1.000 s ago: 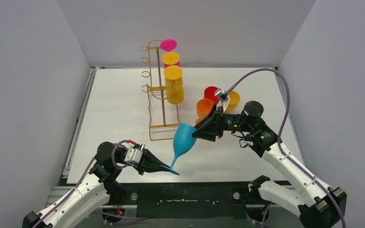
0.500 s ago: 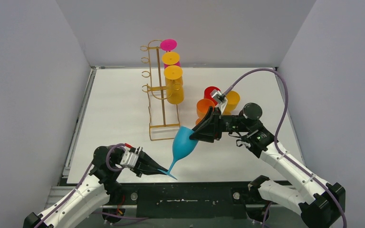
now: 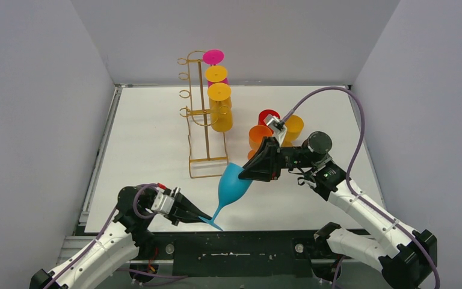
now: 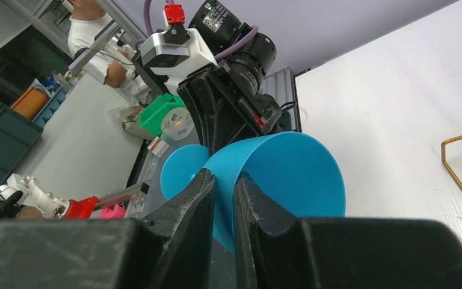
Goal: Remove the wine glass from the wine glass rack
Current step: Place the wine glass at the center of the board.
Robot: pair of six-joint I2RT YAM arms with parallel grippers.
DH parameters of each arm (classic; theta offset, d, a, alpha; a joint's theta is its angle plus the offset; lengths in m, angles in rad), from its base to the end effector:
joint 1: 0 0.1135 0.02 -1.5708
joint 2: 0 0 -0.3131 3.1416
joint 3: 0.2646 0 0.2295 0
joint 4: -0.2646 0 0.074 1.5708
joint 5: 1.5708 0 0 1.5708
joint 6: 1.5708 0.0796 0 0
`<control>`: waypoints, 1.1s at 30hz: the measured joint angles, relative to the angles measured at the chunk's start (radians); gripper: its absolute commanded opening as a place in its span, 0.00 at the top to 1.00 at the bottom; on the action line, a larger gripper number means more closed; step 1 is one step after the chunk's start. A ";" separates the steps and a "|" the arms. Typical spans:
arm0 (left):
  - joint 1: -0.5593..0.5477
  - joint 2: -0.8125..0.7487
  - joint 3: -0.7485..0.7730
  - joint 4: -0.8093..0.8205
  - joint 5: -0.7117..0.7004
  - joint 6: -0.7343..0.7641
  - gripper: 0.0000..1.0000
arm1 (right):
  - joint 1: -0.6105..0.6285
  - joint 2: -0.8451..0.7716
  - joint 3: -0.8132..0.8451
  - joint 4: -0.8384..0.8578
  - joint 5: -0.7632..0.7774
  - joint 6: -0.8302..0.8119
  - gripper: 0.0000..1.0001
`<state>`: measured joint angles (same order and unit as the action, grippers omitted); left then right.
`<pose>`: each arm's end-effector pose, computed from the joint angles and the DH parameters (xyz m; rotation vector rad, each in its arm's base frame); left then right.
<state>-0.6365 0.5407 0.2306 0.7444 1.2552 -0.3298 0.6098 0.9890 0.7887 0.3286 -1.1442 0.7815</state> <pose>0.0116 -0.1027 0.3058 1.3694 0.8746 -1.4707 0.1085 0.1642 0.4035 -0.9705 1.5963 1.8436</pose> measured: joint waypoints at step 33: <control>0.002 -0.027 -0.013 -0.042 -0.072 0.006 1.00 | 0.002 -0.031 -0.001 -0.038 0.032 -0.031 0.89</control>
<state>-0.6342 0.5133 0.2180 0.7029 1.1831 -0.3233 0.6113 0.9585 0.7876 0.2909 -1.1118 0.7502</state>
